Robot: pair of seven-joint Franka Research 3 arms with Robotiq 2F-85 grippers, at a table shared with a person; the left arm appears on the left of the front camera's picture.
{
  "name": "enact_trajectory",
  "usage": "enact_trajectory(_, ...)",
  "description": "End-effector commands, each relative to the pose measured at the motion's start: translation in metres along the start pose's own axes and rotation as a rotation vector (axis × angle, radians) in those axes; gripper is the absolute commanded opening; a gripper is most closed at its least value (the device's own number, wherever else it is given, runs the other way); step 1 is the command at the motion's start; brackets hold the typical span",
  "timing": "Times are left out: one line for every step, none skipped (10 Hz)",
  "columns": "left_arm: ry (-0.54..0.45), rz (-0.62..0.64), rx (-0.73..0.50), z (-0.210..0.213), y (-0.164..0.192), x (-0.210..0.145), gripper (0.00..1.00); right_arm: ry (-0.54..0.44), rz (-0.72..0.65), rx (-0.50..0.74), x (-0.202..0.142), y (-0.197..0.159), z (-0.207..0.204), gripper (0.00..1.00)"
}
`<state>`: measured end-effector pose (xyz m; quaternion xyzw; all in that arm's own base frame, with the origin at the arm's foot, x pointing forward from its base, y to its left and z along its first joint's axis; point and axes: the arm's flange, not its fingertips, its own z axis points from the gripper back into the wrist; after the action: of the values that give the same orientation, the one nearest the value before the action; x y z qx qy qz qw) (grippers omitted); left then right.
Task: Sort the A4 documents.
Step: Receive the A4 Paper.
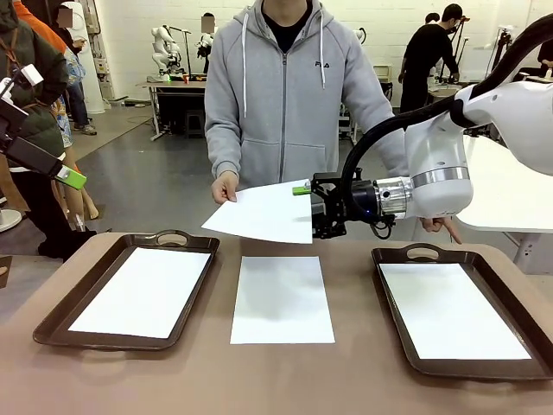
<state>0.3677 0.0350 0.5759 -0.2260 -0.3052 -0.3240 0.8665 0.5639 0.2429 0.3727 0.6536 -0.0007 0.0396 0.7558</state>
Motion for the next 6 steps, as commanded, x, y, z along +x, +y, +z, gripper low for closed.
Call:
enact_trajectory(0.002, 0.001, 0.005, -0.0001, -0.0007, 0.0001, 1.0, 0.014, 0.014, -0.02, -0.0069, -0.0013, 0.0004, 0.82)
enact_trajectory(0.002, 0.001, 0.005, -0.0001, -0.0007, 0.0001, 1.0, 0.012, 0.006, -0.019, -0.0069, -0.002, 0.0008, 0.74)
enact_trajectory(0.002, 0.001, 0.005, -0.0001, -0.0007, 0.0001, 1.0, 0.009, 0.001, -0.019, -0.0068, -0.0026, 0.0012, 0.64)
enact_trajectory(0.002, 0.001, 0.005, -0.0001, -0.0007, 0.0001, 1.0, 0.009, -0.004, -0.018, -0.0067, -0.0036, 0.0011, 0.56)
enact_trajectory(0.002, 0.001, 0.005, -0.0001, -0.0007, 0.0001, 1.0, 0.013, -0.009, -0.017, -0.0071, -0.0044, 0.0012, 0.46)
enact_trajectory(0.002, 0.001, 0.005, -0.0001, -0.0007, 0.0001, 1.0, 0.015, -0.015, -0.015, -0.0074, -0.0053, 0.0016, 0.38)
